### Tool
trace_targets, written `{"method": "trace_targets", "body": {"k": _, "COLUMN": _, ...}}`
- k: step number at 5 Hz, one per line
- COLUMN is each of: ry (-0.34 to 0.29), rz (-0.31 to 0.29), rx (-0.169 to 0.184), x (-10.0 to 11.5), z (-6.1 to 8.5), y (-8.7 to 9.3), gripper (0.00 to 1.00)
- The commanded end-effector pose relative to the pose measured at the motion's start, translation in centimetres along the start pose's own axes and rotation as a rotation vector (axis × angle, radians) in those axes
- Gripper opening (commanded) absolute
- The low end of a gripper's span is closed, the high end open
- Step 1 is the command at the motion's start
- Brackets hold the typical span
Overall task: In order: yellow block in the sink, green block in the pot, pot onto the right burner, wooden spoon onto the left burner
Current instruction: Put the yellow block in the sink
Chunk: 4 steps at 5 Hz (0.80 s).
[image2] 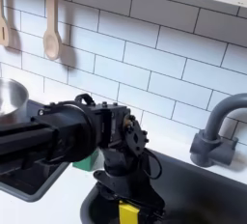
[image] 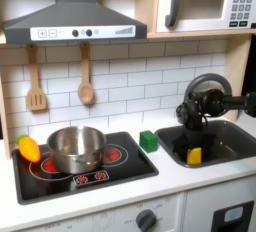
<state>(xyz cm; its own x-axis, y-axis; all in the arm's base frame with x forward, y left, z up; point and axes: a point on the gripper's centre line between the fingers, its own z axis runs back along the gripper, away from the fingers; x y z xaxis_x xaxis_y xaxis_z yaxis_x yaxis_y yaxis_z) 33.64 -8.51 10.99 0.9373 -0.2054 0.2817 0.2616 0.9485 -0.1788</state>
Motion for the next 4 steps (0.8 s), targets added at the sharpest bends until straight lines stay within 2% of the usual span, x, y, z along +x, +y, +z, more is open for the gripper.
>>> {"method": "trace_targets", "body": {"k": 1, "ry": 0.015, "rz": 0.012, "rx": -0.004, "x": -1.3, "z": -1.2, "y": -1.4, "gripper": 0.0}}
{"method": "trace_targets", "body": {"k": 2, "ry": 0.058, "rz": -0.018, "rx": -0.014, "x": -0.8, "z": -2.3, "y": -1.3, "gripper": 0.0}}
{"method": "trace_targets", "body": {"k": 3, "ry": 0.072, "rz": -0.038, "rx": -0.018, "x": -1.7, "z": -2.8, "y": -1.6, "gripper": 0.0}}
{"method": "trace_targets", "body": {"k": 4, "ry": 0.078, "rz": -0.053, "rx": -0.027, "x": -1.1, "z": -3.3, "y": -1.6, "gripper": 0.0}}
